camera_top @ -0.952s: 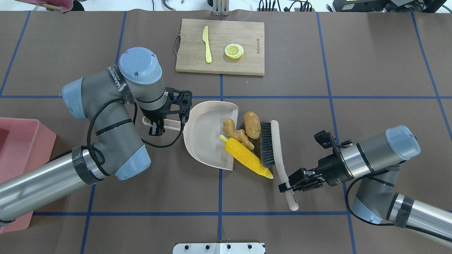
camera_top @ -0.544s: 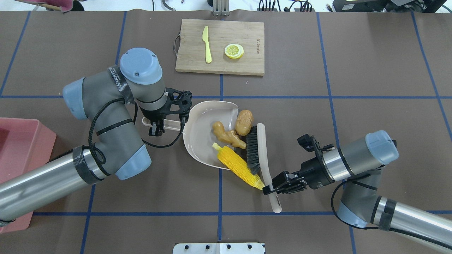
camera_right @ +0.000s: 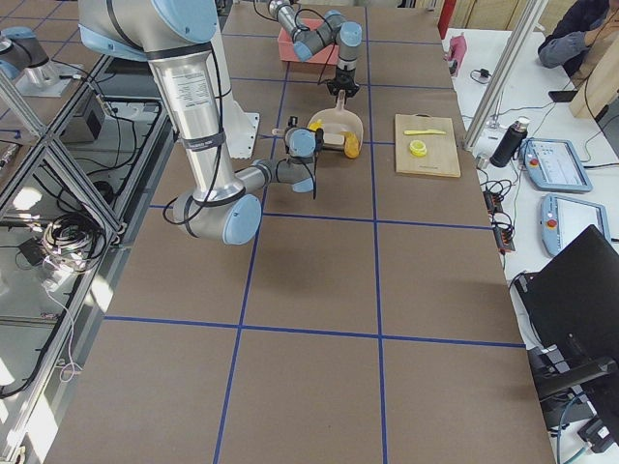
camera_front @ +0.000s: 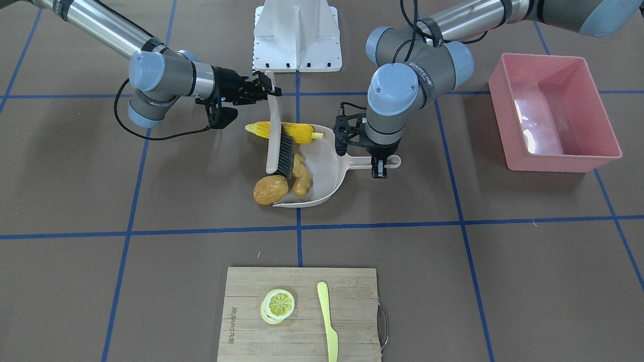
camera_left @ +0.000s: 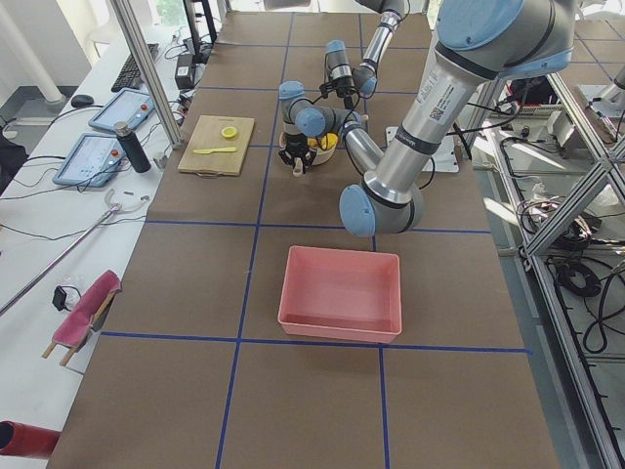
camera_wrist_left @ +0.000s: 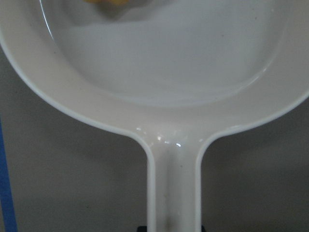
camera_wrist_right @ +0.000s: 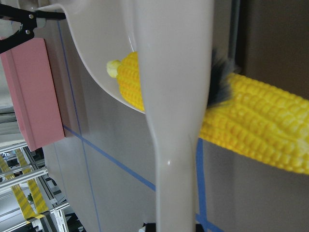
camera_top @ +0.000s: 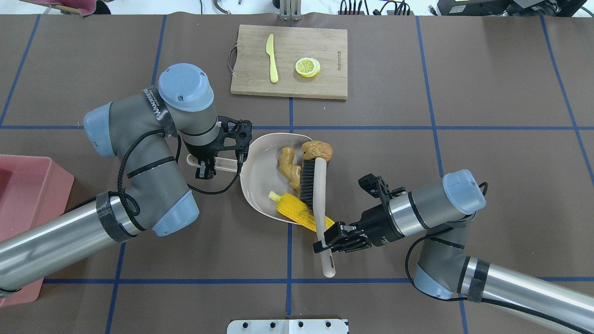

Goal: Sweep and dump trash into bin
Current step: 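Sweep the corn, potato and ginger into the dustpan with the right gripper's brush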

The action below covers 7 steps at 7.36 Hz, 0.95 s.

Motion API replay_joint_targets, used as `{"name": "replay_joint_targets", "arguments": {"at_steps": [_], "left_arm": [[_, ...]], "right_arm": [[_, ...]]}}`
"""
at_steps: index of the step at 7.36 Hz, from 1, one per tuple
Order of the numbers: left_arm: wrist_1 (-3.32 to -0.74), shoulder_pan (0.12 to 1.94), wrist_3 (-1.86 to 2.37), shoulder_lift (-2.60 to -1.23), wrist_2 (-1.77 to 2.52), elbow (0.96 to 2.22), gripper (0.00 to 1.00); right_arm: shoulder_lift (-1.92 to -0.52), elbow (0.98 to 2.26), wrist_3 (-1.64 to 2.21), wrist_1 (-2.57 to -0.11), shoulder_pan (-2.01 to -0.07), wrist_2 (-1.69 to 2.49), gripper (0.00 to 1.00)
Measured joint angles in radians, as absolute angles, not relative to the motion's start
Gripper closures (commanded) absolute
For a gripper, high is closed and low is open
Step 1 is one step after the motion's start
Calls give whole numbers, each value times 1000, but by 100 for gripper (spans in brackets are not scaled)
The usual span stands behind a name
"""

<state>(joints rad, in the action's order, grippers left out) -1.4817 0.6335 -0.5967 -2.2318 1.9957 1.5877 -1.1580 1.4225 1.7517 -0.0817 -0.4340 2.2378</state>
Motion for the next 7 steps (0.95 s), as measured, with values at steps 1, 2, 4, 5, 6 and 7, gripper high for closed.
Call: {"name": "replay_joint_targets", "arguments": {"at_steps": [1,2,4,5,6,7], "left_arm": [[-1482,633,-597,-2231,1996,1588,100],[-1482,633,-597,-2231,1996,1588,100],[-1482,634,-598,-2229,1996,1588,100],[-1482,634,-598,-2229,1996,1588,100],[-1483,634,-598,-2229,1997,1588,100],[-1483,634,-598,-2229,1997,1588,100]], "right_arm": [[-1154,1427,1752,-90,-435,2239,100],[-1157,1437,1753,-93,-440,2242,100],[-1183,1486,1766,-108,-473,2275,100],[-1201,1528,1772,-139,-500,2306,100],[-1222,1571,1775,-173,-531,2344,100],[-1244,1600,1775,-194,-572,2395,100]]}}
